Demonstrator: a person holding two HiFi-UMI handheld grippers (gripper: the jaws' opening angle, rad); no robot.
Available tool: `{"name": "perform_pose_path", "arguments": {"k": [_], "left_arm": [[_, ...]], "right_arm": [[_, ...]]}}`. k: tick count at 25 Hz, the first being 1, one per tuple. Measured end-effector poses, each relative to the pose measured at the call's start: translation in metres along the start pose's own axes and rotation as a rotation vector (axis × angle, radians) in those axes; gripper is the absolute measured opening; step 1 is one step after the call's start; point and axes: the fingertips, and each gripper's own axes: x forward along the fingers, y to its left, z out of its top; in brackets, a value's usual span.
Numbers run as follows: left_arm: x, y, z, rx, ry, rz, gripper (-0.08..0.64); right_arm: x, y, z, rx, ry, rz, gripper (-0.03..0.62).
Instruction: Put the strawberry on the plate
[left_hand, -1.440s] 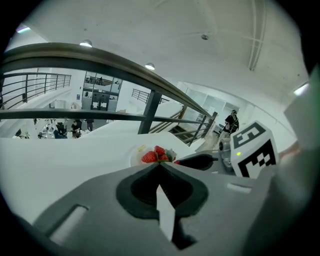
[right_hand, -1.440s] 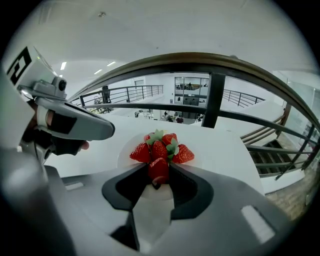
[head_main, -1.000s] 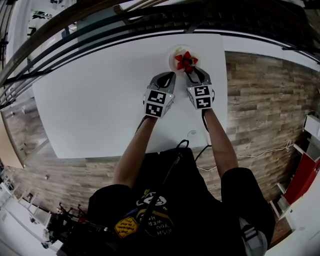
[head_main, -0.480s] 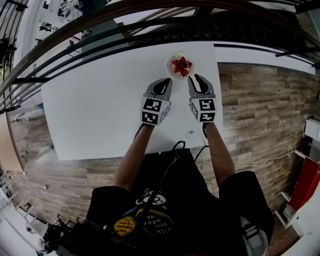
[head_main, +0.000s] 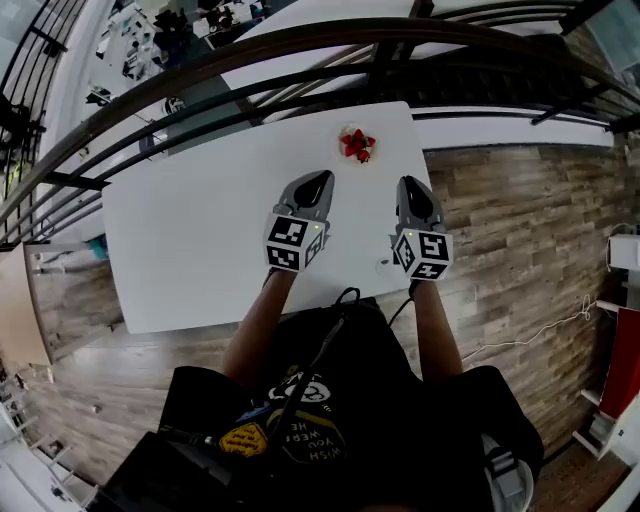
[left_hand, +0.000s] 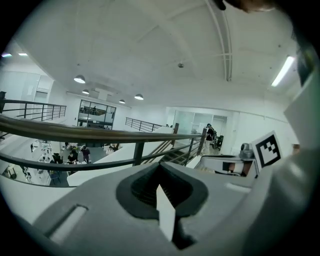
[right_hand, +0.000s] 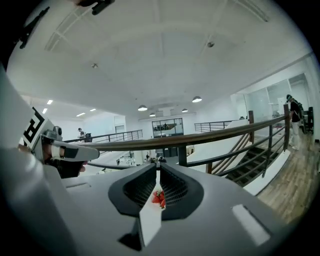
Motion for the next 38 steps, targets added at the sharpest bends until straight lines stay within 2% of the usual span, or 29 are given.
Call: {"name": "perform_pose_path", "arguments": {"k": [4, 7, 14, 18, 25, 34, 38], "left_arm": [[-0.056, -0.027, 0.026, 0.040, -0.047, -0.050, 0.000], [-0.102, -0.047, 0.039, 0.063, -0.083, -0.086, 0.000], [-0.172, -0.076, 0.045, 0.066, -0.138, -0.140, 0.000], [-0.199, -0.086, 0.036, 0.075, -0.133, -0.145, 0.000], [-0.225, -0.090, 0.013, 0.066, -0.108, -0.148, 0.000], [-0.232, -0.098, 0.006, 0.055, -0.101, -0.177, 0.000], [-0.226, -0.099, -0.003, 0.068, -0.063, -0.195, 0.000]], "right_arm": [[-0.064, 0.024, 0.030, 0.063, -0.090, -0.047, 0.005], [-0.111, 0.056, 0.045, 0.060, -0.129, -0.050, 0.004], [-0.181, 0.122, 0.057, 0.046, -0.193, -0.032, 0.003], [-0.202, 0.145, 0.049, 0.042, -0.191, -0.026, 0.003], [-0.221, 0.170, 0.033, 0.050, -0.168, -0.017, 0.003], [-0.232, 0.168, 0.027, 0.060, -0.159, -0.031, 0.003], [-0.230, 0.167, 0.028, 0.060, -0.155, -0.029, 0.003]]}}
